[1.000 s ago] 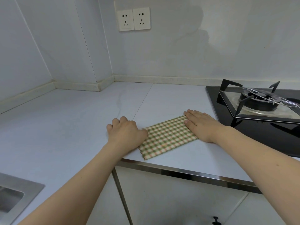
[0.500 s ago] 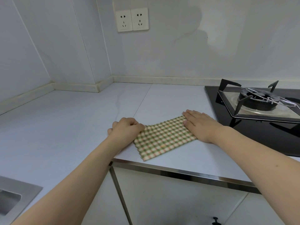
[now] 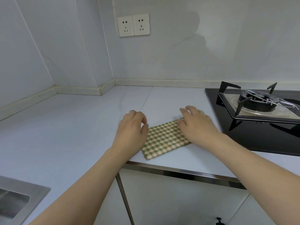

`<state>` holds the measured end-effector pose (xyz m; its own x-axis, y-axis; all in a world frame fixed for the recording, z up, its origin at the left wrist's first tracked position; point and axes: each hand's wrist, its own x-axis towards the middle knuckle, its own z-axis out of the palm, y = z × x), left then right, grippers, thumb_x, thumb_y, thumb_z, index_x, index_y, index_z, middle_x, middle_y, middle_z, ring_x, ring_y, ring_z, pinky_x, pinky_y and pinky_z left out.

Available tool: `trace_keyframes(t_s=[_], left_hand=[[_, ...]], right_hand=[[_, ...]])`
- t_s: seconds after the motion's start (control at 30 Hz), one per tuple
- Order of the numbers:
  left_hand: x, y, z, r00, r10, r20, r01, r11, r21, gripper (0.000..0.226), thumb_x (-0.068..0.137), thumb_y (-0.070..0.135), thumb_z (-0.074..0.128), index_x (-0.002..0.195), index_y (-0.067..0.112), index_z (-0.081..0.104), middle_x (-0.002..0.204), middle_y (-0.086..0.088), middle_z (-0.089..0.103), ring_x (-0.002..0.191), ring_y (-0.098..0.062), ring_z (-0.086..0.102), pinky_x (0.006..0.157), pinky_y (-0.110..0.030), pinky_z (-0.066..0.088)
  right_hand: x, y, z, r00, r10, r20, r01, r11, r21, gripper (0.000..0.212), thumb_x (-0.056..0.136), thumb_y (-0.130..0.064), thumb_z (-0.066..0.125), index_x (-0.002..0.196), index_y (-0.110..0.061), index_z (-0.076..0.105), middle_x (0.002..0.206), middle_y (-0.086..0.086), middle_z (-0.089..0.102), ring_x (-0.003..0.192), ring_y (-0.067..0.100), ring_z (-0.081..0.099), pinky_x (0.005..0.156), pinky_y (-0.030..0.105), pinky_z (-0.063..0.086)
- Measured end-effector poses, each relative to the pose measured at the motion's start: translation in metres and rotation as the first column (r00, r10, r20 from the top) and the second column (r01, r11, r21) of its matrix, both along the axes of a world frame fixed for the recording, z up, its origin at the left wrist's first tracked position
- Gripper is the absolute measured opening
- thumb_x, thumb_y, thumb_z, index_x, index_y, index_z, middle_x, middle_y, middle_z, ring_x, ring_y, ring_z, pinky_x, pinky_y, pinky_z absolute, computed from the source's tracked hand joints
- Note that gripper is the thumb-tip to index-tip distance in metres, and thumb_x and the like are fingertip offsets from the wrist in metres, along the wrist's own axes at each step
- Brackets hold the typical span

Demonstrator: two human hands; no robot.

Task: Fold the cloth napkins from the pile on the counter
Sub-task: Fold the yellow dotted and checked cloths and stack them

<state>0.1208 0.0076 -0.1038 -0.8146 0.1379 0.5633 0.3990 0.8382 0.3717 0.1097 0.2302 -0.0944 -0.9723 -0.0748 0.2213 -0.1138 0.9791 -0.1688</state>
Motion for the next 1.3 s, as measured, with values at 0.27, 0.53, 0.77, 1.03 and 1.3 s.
trace_keyframes(t_s=[0.27, 0.53, 0.77, 1.03, 1.3], left_hand=[[0.016, 0.015, -0.008, 0.867, -0.043, 0.496, 0.23, 0.918, -0.323, 0.054, 0.102, 0.049, 0.021, 0.153, 0.033, 0.018, 0.161, 0.01, 0.013, 0.146, -0.017, 0.01, 0.119, -0.035, 0.008], [0.018, -0.014, 0.005, 0.878, -0.016, 0.479, 0.147, 0.96, -0.238, 0.051, 0.097, 0.013, 0.033, 0.142, 0.035, 0.043, 0.143, 0.01, 0.04, 0.123, -0.018, 0.033, 0.101, -0.028, 0.02], [0.036, -0.021, 0.031, 0.806, -0.077, 0.587, 0.106, 0.994, -0.015, 0.053, 0.091, -0.007, 0.032, 0.123, 0.02, 0.064, 0.12, 0.006, 0.051, 0.11, -0.007, 0.045, 0.081, -0.007, 0.032], [0.068, -0.039, 0.041, 0.678, -0.099, 0.729, 0.258, 0.96, -0.109, 0.067, 0.079, 0.008, 0.046, 0.135, 0.044, 0.045, 0.131, 0.011, 0.038, 0.118, -0.012, 0.041, 0.094, -0.023, 0.037], [0.076, -0.029, 0.029, 0.823, -0.146, 0.549, 0.348, 0.893, -0.285, 0.055, 0.079, 0.042, 0.06, 0.133, 0.048, 0.049, 0.13, 0.017, 0.036, 0.12, -0.008, 0.034, 0.105, -0.031, 0.034]], right_hand=[[-0.015, 0.01, -0.016, 0.941, 0.065, 0.333, -0.089, 0.994, 0.057, 0.065, 0.097, -0.062, 0.012, 0.154, -0.033, 0.001, 0.163, -0.002, -0.007, 0.149, 0.019, -0.006, 0.12, 0.045, -0.004], [0.082, -0.048, -0.022, 0.846, 0.456, -0.277, -0.464, 0.885, 0.038, 0.04, 0.088, -0.053, 0.041, 0.095, -0.017, 0.058, 0.098, -0.003, 0.054, 0.089, 0.018, 0.049, 0.08, 0.033, 0.042], [0.1, -0.061, -0.036, 0.835, 0.41, -0.367, -0.377, 0.912, 0.161, 0.043, 0.076, -0.061, 0.06, 0.086, -0.02, 0.054, 0.087, -0.003, 0.054, 0.078, 0.02, 0.052, 0.069, 0.033, 0.047], [0.101, -0.036, -0.036, 0.652, 0.577, -0.491, -0.516, 0.813, 0.27, 0.017, 0.087, -0.03, 0.062, 0.077, -0.019, 0.054, 0.074, -0.004, 0.053, 0.066, 0.019, 0.05, 0.06, 0.032, 0.042], [0.109, -0.019, -0.035, 0.585, 0.658, -0.475, -0.53, 0.753, 0.39, 0.017, 0.072, 0.002, 0.057, 0.075, -0.015, 0.058, 0.069, -0.001, 0.053, 0.061, 0.02, 0.049, 0.056, 0.031, 0.045]])
